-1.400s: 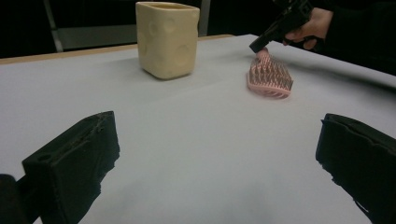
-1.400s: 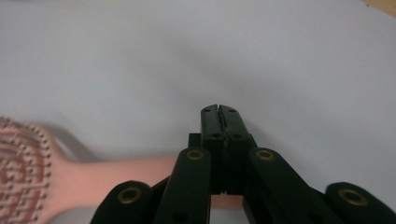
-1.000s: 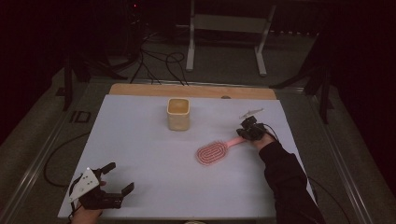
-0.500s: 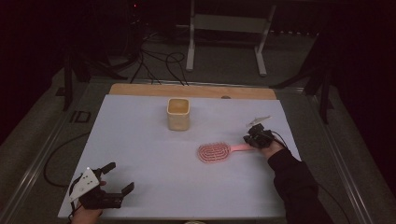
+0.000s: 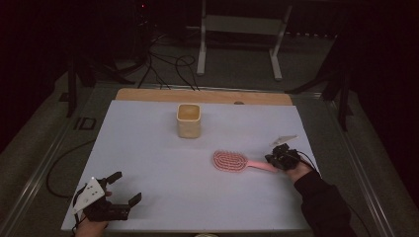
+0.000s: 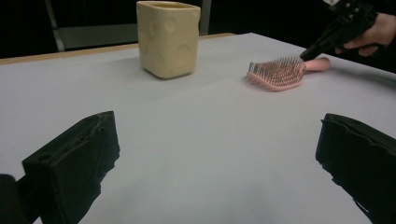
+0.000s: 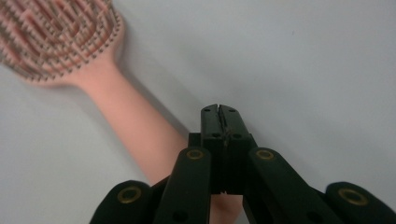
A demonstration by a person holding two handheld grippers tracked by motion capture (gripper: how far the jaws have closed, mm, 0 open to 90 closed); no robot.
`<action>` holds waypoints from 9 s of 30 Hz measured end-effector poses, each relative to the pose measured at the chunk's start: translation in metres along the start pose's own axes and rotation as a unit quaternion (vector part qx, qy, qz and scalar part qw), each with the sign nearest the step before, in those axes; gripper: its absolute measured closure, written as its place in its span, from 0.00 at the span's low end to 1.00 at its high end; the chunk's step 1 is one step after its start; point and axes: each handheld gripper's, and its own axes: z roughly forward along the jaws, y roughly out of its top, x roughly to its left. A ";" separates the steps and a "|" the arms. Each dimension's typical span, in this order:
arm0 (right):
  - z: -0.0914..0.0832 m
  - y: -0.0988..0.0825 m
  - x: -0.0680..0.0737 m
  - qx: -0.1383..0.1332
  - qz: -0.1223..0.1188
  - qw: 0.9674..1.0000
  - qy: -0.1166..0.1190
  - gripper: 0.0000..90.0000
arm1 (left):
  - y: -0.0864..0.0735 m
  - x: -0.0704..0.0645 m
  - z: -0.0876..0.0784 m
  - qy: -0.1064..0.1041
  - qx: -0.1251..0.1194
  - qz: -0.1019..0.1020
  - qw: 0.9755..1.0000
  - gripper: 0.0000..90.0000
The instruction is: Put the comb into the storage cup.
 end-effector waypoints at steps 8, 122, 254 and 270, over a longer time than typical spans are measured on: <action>-0.011 -0.019 0.011 0.002 0.004 1.000 0.011 1.00 | 0.000 0.000 0.000 0.001 0.000 0.001 1.000 0.00; -0.043 0.022 0.094 0.039 -0.030 0.997 0.066 0.09 | 0.002 -0.001 -0.002 0.002 0.000 0.003 1.000 0.00; -0.012 0.033 0.107 -0.071 0.059 0.990 0.111 0.78 | 0.000 0.000 0.001 0.000 0.007 -0.002 1.000 0.00; -0.028 0.024 0.114 -0.152 0.042 0.983 0.099 0.78 | 0.000 0.000 0.001 0.000 0.008 -0.004 1.000 0.00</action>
